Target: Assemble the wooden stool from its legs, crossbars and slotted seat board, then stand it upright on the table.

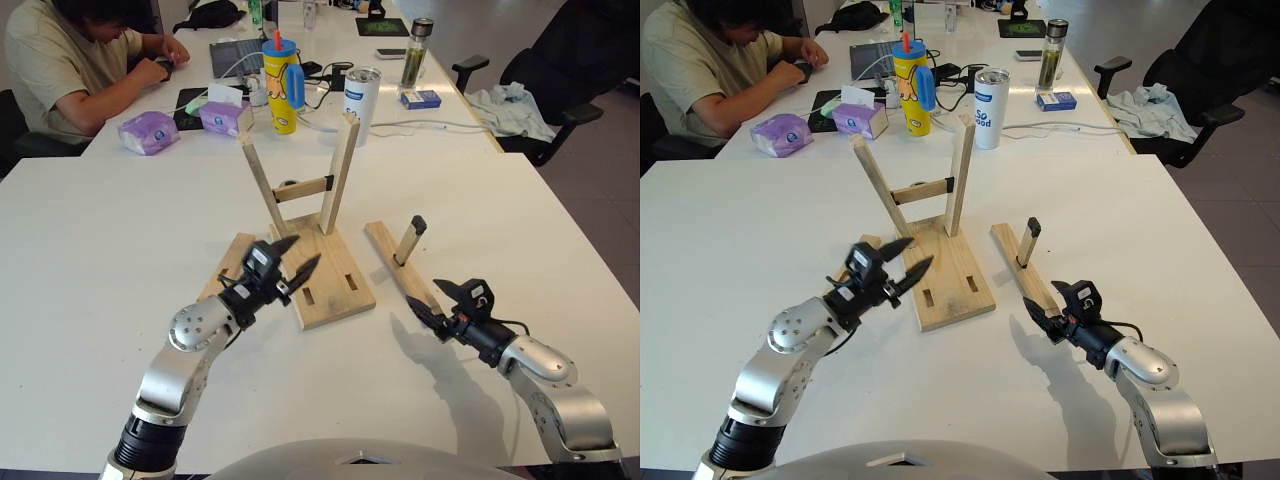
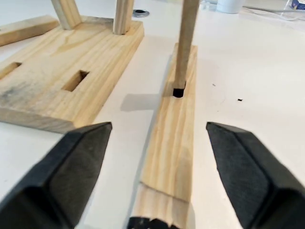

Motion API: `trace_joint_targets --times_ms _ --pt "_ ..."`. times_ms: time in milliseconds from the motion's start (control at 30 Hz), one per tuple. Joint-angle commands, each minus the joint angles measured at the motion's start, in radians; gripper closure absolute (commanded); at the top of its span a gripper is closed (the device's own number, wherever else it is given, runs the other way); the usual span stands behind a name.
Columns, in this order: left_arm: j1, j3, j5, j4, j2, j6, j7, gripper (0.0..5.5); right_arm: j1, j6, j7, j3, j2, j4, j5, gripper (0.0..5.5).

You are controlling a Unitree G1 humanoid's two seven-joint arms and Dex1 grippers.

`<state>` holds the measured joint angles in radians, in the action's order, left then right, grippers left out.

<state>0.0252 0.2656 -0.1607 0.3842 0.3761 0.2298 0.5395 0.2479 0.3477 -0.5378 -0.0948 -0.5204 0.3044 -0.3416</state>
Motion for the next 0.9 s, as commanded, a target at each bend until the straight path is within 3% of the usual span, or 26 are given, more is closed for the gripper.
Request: trace_joint_targets --times_ms 33,267,400,767,900 --pt "-0.078 0.104 0.118 -0.089 0.075 -0.068 0.103 2.95 -0.123 0.047 -0.010 0.030 -0.007 -0.077 0.021 1.11" --pt "-0.128 0.232 0.302 -0.180 0.080 -0.098 0.121 2.95 -0.313 0.238 0.000 0.115 0.007 -0.236 0.055 1.08" --pt "-0.120 0.246 0.364 -0.196 0.088 -0.085 0.111 2.95 -0.338 0.287 0.002 0.125 0.014 -0.249 0.060 1.08" --pt "-0.108 0.226 0.503 -0.205 0.300 -0.127 0.218 2.95 -0.335 0.333 0.043 0.118 0.021 -0.188 0.078 2.95" --pt "-0.116 0.163 0.414 -0.188 0.289 -0.154 0.230 2.95 -0.344 0.314 0.062 0.065 0.065 -0.173 0.032 3.45"
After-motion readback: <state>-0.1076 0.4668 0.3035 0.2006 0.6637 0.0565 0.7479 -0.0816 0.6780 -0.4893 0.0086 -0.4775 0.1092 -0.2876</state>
